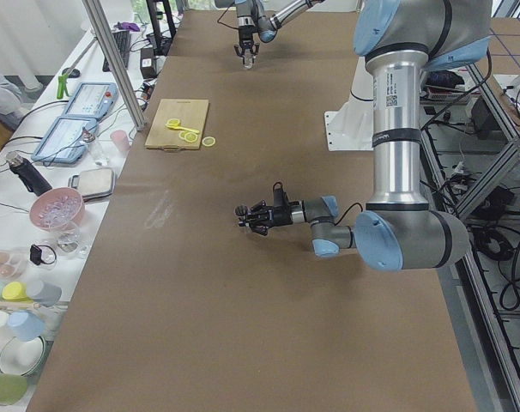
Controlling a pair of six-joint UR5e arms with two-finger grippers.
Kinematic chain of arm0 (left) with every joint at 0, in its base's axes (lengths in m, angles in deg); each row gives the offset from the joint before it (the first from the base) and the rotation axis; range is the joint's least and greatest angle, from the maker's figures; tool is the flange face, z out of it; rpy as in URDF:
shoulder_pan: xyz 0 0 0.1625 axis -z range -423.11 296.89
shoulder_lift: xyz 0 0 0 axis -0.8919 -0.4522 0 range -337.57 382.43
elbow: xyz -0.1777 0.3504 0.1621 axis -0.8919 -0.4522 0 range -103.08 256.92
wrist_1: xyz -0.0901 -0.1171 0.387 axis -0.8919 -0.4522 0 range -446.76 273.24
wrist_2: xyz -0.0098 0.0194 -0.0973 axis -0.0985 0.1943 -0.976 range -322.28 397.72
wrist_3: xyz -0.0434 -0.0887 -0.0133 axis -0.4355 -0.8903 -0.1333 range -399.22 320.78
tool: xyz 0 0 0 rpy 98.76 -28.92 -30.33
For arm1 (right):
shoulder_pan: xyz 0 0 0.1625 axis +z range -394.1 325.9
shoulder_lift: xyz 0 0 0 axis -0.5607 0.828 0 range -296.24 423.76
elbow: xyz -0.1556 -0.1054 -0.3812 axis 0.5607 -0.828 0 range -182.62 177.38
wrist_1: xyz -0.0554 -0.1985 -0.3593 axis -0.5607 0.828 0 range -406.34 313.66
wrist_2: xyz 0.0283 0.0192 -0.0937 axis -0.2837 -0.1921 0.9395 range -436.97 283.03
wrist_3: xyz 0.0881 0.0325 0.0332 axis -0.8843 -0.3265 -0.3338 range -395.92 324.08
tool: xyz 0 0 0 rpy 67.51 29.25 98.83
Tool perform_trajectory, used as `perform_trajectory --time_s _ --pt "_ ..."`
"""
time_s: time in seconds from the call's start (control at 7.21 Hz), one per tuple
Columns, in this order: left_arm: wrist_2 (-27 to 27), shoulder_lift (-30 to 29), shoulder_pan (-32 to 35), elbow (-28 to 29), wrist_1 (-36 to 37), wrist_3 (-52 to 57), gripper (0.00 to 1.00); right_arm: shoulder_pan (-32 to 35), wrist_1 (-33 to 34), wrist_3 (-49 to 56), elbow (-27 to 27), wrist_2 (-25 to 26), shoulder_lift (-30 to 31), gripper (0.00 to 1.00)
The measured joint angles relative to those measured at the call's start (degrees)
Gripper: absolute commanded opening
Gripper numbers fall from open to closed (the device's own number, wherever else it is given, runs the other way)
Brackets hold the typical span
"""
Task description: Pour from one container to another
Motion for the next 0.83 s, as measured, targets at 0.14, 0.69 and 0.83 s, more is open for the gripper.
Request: perform_trajectory --time_s 0.14,0.69,0.83 --pt "0.0 0.0 -0.8 0.3 0.0 -0.1 0.54 0.0 0.0 0.0 0.0 -0.1 0.0 0.7" --pt "0.4 0.0 -1.5 0.1 -0.1 0.0 0.99 0.0 0.1 -0.2 -0.1 -0.7 0.0 0.98" --pt "0.6 0.2 -1.6 -0.2 -0.2 -0.1 0.99 0.0 0.1 -0.6 -0.1 -1.0 0.0 0.99"
